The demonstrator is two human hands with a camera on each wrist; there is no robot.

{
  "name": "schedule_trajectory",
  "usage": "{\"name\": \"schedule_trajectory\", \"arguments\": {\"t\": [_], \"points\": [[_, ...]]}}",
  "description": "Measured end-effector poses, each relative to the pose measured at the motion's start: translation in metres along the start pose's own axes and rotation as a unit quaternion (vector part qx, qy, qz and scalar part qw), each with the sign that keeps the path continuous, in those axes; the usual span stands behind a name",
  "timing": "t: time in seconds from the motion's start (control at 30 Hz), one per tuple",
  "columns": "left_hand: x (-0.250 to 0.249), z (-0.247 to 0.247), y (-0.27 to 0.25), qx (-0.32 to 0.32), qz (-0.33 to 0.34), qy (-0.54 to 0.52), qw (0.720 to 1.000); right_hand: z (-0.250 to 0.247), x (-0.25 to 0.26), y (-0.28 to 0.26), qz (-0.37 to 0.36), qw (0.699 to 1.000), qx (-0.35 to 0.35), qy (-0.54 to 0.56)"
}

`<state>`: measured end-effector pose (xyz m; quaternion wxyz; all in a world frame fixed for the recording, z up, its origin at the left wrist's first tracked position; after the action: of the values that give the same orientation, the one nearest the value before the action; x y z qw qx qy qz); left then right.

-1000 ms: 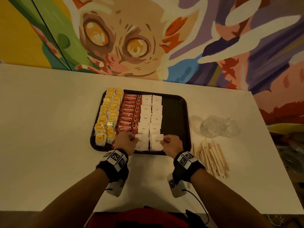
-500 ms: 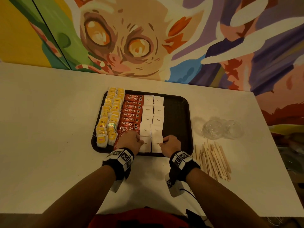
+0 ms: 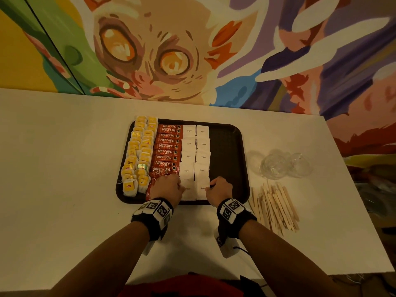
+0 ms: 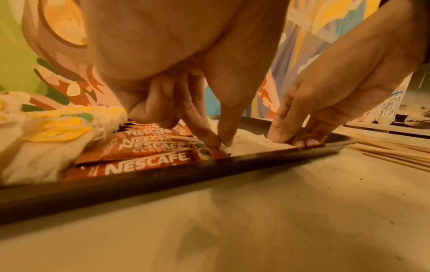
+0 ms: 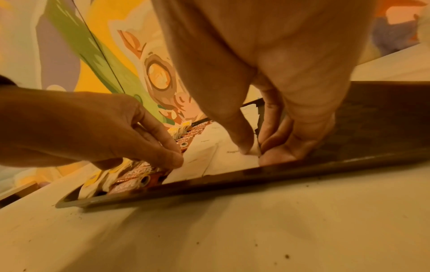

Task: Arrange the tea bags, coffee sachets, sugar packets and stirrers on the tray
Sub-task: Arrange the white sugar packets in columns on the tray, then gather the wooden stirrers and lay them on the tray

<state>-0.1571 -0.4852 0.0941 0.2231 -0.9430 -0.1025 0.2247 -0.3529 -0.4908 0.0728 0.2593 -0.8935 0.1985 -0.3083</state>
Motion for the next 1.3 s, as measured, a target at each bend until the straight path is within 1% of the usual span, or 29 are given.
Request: {"name": "schedule_trajectory", "arguments": {"t": [0.17,0.23,0.3,0.37,0.43,0.53,0.63,0.73,0.8,0.93,1.03,1.13,1.23,1.3], "points": [[-0.003,-0.004,-0.003,-0.004,0.038,-0.036,0.999,-0.010,-0.005,-0.013,-0.028,0.998,-0.009,0.053],[-0.012,-0.006,-0.006,-0.008,0.068,-0.069,0.995,-0.023,-0.012,-0.021,-0.041,0.995,-0.025,0.087],[-0.029,-0.006,-0.010,-0.001,0.110,-0.096,0.989,-0.039,-0.023,-0.028,-0.053,0.994,-0.034,0.092],[-0.052,-0.001,-0.018,0.024,0.159,-0.098,0.982,-0.059,-0.041,-0.034,-0.059,0.994,-0.050,0.080],[-0.076,0.009,-0.027,0.064,0.193,-0.097,0.974,-0.083,-0.063,-0.037,-0.057,0.992,-0.082,0.083],[-0.106,0.031,-0.037,0.116,0.210,-0.111,0.964,-0.115,-0.100,-0.035,-0.040,0.990,-0.121,0.066],[-0.138,0.057,-0.046,0.159,0.213,-0.136,0.954,-0.140,-0.142,-0.025,-0.016,0.990,-0.130,0.049],[-0.166,0.086,-0.052,0.183,0.204,-0.128,0.953,-0.151,-0.174,-0.012,0.012,0.993,-0.119,0.013],[-0.178,0.107,-0.051,0.185,0.178,-0.125,0.958,-0.154,-0.188,-0.006,0.035,0.993,-0.109,-0.010],[-0.195,0.137,-0.054,0.181,0.105,-0.107,0.972,-0.153,-0.193,0.001,0.034,0.995,-0.071,-0.052],[-0.212,0.149,-0.057,0.166,0.089,-0.083,0.979,-0.148,-0.194,0.005,0.026,0.994,-0.049,-0.089],[-0.223,0.165,-0.055,0.150,0.063,-0.046,0.986,-0.145,-0.198,0.011,0.015,0.997,-0.042,-0.069],[-0.232,0.172,-0.055,0.130,0.021,0.009,0.991,-0.146,-0.203,0.014,0.000,0.999,-0.037,-0.012],[-0.238,0.172,-0.054,0.115,0.014,0.036,0.993,-0.149,-0.207,0.015,-0.003,0.999,-0.037,0.010]]}}
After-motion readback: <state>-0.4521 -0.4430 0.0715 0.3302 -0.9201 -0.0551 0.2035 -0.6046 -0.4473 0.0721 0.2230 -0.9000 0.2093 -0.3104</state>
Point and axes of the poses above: each hand's wrist, its own y-axis towards the middle knuckle, its own z-axis out of the palm, x = y × z, the point moved 10 cm from there along y, towards the middle knuckle, and after that the axes turned 5 degrees about x, right-handed, at the moved point
